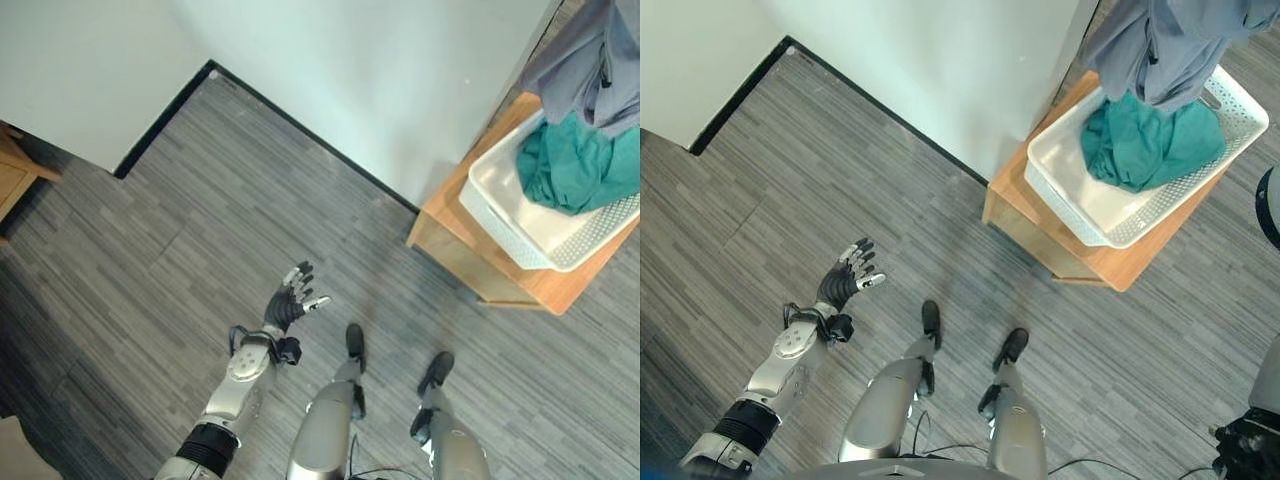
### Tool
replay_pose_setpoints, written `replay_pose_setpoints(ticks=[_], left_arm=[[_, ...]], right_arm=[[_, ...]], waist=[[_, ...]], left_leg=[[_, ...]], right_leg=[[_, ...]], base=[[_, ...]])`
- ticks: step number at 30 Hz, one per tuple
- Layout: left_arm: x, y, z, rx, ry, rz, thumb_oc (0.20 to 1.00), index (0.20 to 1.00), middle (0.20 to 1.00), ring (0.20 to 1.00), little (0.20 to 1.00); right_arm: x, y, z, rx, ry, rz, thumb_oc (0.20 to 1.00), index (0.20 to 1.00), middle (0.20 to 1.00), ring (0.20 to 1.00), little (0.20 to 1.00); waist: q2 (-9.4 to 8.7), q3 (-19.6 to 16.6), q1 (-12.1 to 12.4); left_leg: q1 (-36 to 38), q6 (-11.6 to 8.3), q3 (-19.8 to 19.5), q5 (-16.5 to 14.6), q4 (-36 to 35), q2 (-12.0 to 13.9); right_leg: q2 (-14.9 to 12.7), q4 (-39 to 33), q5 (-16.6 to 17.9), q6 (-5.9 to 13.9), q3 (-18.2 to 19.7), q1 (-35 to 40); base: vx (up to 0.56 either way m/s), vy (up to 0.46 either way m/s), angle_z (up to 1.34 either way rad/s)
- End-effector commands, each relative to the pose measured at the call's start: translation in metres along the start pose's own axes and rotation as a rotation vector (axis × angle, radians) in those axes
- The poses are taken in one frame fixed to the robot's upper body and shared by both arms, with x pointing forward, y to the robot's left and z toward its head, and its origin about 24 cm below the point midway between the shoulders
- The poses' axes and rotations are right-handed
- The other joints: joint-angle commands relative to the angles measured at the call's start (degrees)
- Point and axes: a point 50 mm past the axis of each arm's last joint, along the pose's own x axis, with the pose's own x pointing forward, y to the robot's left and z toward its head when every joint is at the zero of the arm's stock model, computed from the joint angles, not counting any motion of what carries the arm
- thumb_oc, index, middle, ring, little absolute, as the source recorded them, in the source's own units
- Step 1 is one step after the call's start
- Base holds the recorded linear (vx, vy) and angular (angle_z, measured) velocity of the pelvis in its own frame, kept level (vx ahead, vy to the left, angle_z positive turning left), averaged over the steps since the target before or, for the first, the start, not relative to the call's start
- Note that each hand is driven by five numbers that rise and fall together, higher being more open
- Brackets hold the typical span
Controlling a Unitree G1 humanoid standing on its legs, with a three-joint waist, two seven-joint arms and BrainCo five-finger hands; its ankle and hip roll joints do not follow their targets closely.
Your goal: Pick up bed clothes into laundry basket.
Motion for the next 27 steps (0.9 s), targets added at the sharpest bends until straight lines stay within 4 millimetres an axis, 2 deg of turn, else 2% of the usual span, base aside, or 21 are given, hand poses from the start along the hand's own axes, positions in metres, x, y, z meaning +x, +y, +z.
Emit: replay_pose_setpoints(ticks=[1,5,6,11,15,16,19,21,23,25,27], left_arm=[[0.004,0.002,0.026,0.038,-0.115,-0.034,1.000,1.000,1.000,1.000,1.000],[0.004,0.002,0.027,0.040,-0.118,-0.030,1.000,1.000,1.000,1.000,1.000],[0.004,0.001,0.026,0.040,-0.115,-0.032,1.000,1.000,1.000,1.000,1.000],[0.005,0.001,0.026,0.046,-0.110,-0.034,1.000,1.000,1.000,1.000,1.000],[0.005,0.002,0.026,0.053,-0.109,-0.027,1.000,1.000,1.000,1.000,1.000],[0.005,0.003,0.026,0.055,-0.105,-0.024,1.000,1.000,1.000,1.000,1.000],[0.005,0.004,0.026,0.060,-0.104,-0.022,1.000,1.000,1.000,1.000,1.000],[0.004,0.006,0.026,0.070,-0.103,-0.021,1.000,1.000,1.000,1.000,1.000],[0.004,0.007,0.028,0.071,-0.111,-0.020,1.000,1.000,1.000,1.000,1.000],[0.003,0.011,0.028,0.075,-0.111,-0.010,1.000,1.000,1.000,1.000,1.000],[0.000,0.019,0.030,0.094,-0.114,0.006,1.000,1.000,1.000,1.000,1.000]], right_arm=[[0.002,-0.052,0.008,-0.017,-0.004,-0.158,0.200,0.200,0.200,0.200,0.200],[0.002,-0.050,0.004,-0.023,0.008,-0.148,0.200,0.200,0.200,0.200,0.200],[0.001,-0.047,-0.005,-0.027,0.033,-0.137,0.200,0.200,0.200,0.200,0.200],[0.000,-0.033,-0.019,-0.054,0.075,-0.091,0.200,0.200,0.200,0.200,0.200],[-0.003,-0.031,-0.035,-0.069,0.123,-0.077,0.200,0.200,0.200,0.200,0.200],[-0.004,-0.035,-0.045,-0.086,0.154,-0.080,0.200,0.200,0.200,0.200,0.200],[-0.006,-0.044,-0.054,-0.086,0.182,-0.104,0.200,0.200,0.200,0.200,0.200],[-0.008,-0.062,-0.060,-0.093,0.199,-0.150,0.200,0.200,0.200,0.200,0.200],[-0.008,-0.079,-0.052,-0.067,0.168,-0.197,0.200,0.200,0.200,0.200,0.200],[-0.008,-0.085,-0.050,-0.060,0.151,-0.212,0.200,0.200,0.200,0.200,0.200],[-0.009,-0.088,-0.049,-0.059,0.140,-0.223,0.200,0.200,0.200,0.200,0.200]], waist=[[-3.24,2.71,0.84],[-3.39,2.92,0.61],[-3.39,3.09,0.48],[-3.46,3.59,0.10],[-3.69,3.90,-0.31],[-3.90,3.99,-0.64],[-4.09,4.04,-0.99],[-4.64,3.90,-1.55],[-5.20,3.66,-2.03],[-5.88,3.43,-2.35],[-7.39,2.99,-2.97]], left_leg=[[0.25,-9.08,-0.02,4.32,-2.14,2.85],[0.24,-9.09,0.22,4.27,-2.14,2.85],[0.33,-9.00,0.24,4.19,-2.14,2.81],[0.49,-8.93,0.40,4.08,-2.14,2.86],[0.59,-8.83,0.51,3.97,-2.14,2.88],[0.69,-8.80,0.67,3.93,-2.14,2.88],[0.75,-8.77,0.76,3.85,-2.14,2.88],[0.96,-8.75,0.90,3.70,-2.14,2.91],[1.19,-8.80,1.11,3.57,-2.14,3.00],[1.33,-8.79,1.19,3.52,-2.14,3.02],[1.53,-8.86,1.34,3.48,-2.14,3.16]], right_leg=[[-2.27,0.69,-0.95,4.84,4.00,1.11],[-2.20,0.69,-0.87,4.82,4.24,0.96],[-2.14,0.69,-0.86,4.82,4.26,1.03],[-2.12,0.69,-0.78,4.78,4.42,0.97],[-2.05,0.69,-0.67,4.87,4.61,0.88],[-2.01,0.69,-0.60,4.90,4.71,0.84],[-2.07,0.69,-0.53,4.97,4.65,0.84],[-1.98,0.69,-0.48,5.06,4.82,0.84],[-1.93,0.69,-0.46,5.11,4.85,0.95],[-1.91,0.69,-0.45,5.08,4.93,1.07],[-1.91,0.69,-0.40,5.03,4.87,1.27]], base=[[-0.01,0.011,-0.03],[-0.01,0.004,-0.03],[0.00,0.000,0.00],[0.00,0.000,0.00],[0.00,0.000,0.00],[0.00,0.000,0.00],[-0.01,0.001,-0.03],[0.00,0.000,0.00],[0.00,-0.001,-0.04],[-0.01,-0.001,-0.07],[-0.01,-0.007,-0.06]])
